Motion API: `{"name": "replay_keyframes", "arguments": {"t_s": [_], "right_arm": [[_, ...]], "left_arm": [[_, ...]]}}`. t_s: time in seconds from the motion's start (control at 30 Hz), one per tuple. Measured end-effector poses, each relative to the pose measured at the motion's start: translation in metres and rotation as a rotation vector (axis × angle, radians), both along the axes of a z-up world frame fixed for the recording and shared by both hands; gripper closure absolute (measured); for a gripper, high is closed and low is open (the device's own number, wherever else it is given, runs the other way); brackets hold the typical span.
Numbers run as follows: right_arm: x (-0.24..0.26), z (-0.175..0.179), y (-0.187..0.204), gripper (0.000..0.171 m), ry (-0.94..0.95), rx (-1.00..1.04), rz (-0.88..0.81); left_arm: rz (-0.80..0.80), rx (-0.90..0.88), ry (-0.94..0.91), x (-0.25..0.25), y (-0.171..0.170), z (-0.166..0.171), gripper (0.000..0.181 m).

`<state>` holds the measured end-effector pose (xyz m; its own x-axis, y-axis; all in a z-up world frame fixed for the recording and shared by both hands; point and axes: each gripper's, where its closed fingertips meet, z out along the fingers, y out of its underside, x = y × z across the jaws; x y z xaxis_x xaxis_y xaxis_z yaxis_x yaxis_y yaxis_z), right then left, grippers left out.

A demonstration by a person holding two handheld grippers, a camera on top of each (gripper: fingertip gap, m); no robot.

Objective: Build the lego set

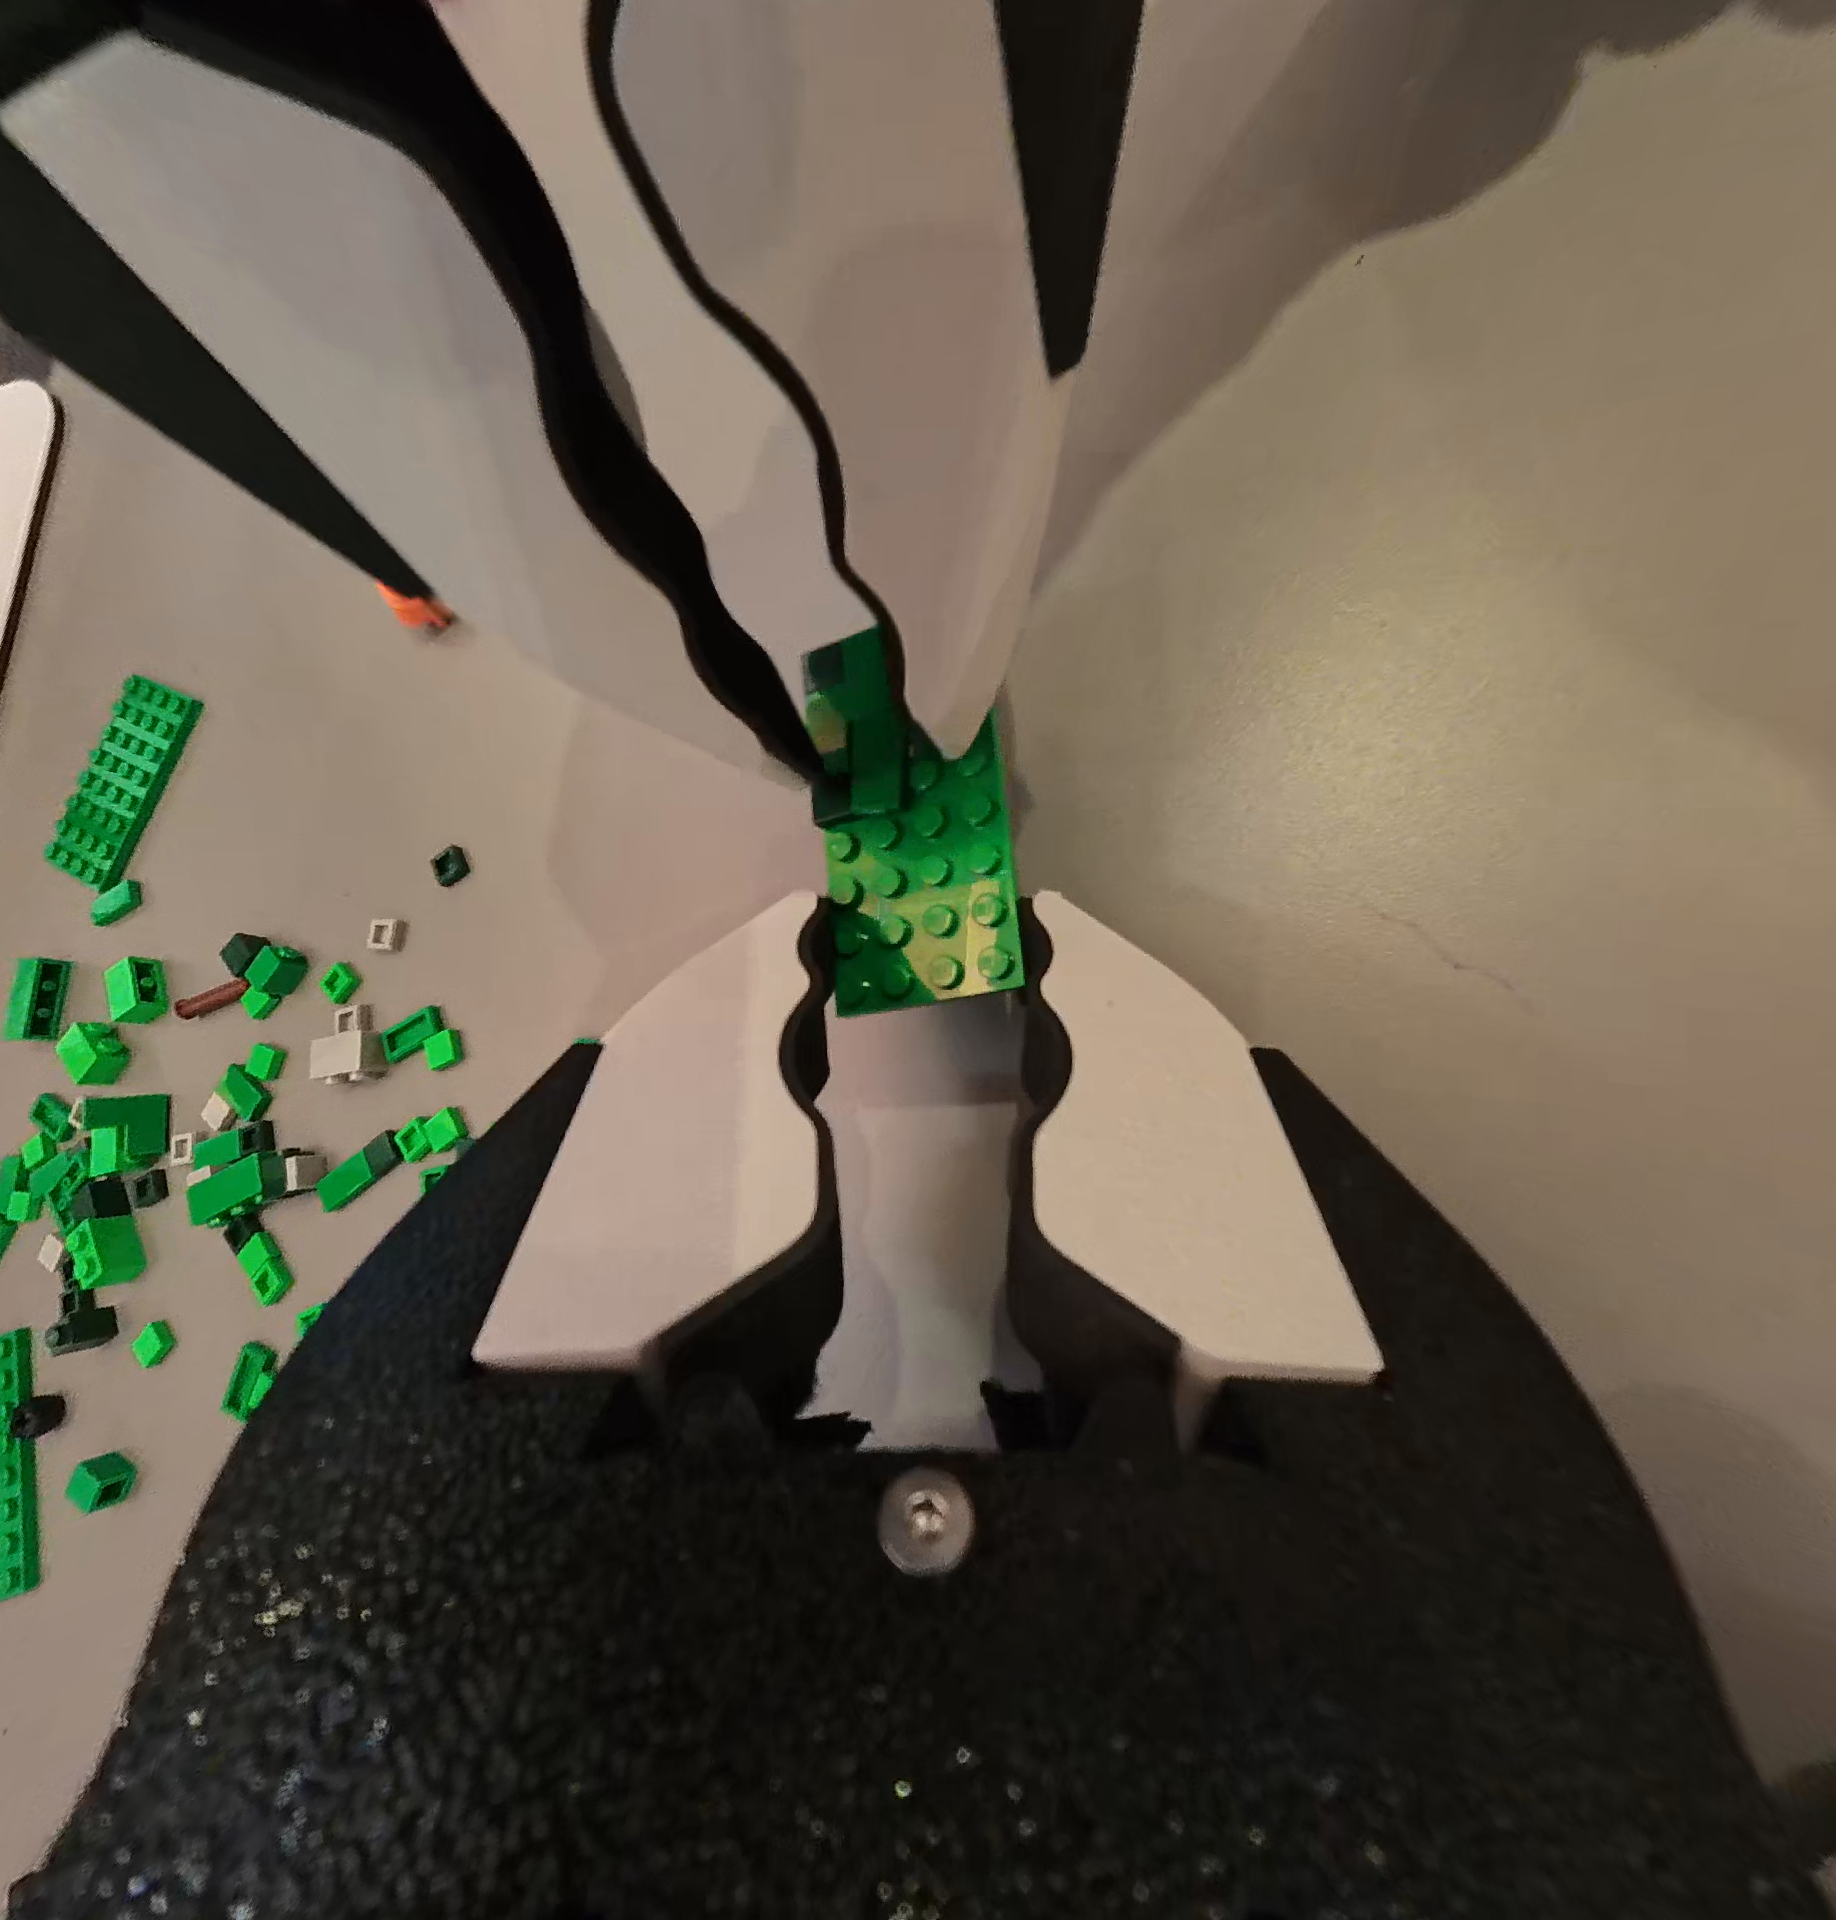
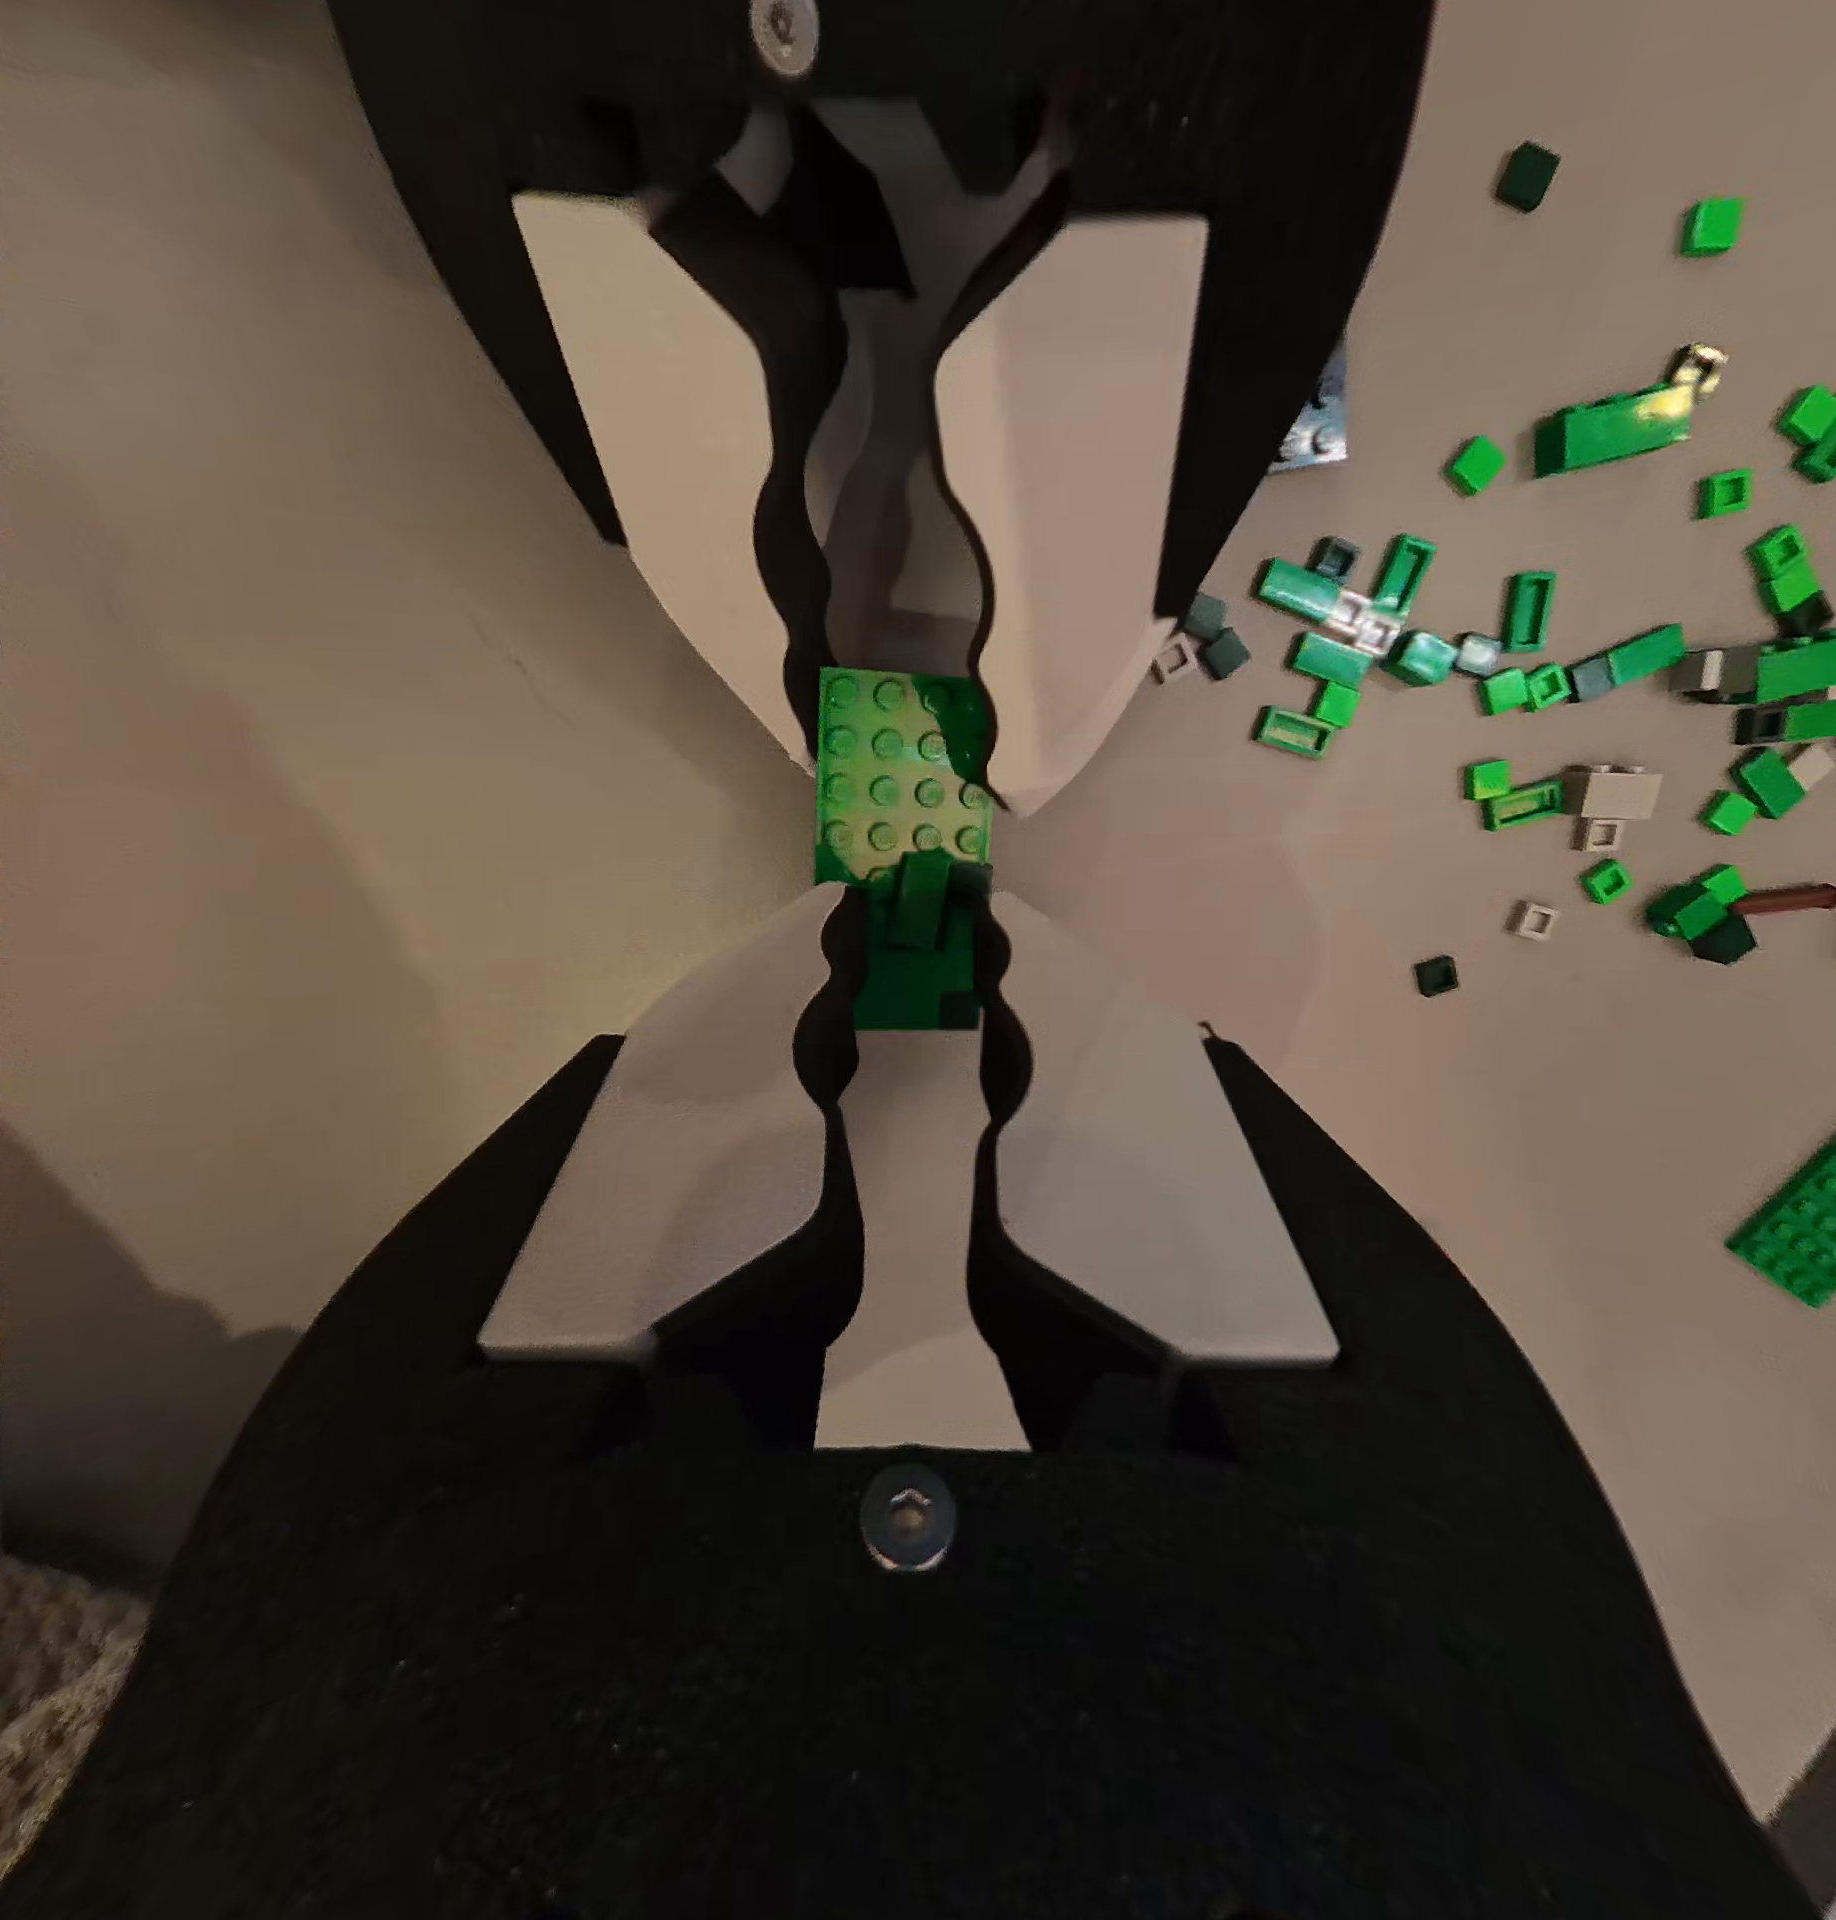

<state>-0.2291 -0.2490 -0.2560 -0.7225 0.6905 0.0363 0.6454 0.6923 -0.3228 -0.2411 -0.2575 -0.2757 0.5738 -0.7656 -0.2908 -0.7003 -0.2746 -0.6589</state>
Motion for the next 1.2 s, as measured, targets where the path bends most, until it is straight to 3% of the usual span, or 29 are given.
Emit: {"name": "replay_keyframes", "arguments": {"t_s": [0.03,0.13,0.27,0.47,0.83,1.2], "right_arm": [[0.000,0.002,0.002,0.149,0.022,0.008,-0.006],[0.001,0.016,0.009,0.140,0.156,0.022,-0.030],[0.001,0.025,0.001,0.128,0.496,0.101,0.025],[-0.004,0.002,-0.002,0.130,0.801,0.535,0.184],[-0.014,-0.007,0.011,0.157,0.819,0.680,0.201],[-0.010,-0.002,0.014,0.162,0.833,0.679,0.234]], "left_arm": [[0.004,-0.001,0.000,0.000,0.000,0.000,0.148],[0.029,-0.003,0.005,-0.004,0.002,-0.001,0.148],[0.063,-0.004,-0.009,-0.008,0.005,0.001,0.148],[0.075,-0.019,-0.043,-0.008,0.005,0.002,0.148],[0.062,-0.037,-0.051,-0.005,0.002,0.000,0.148],[0.049,0.020,-0.058,0.001,0.006,0.003,0.152]]}}
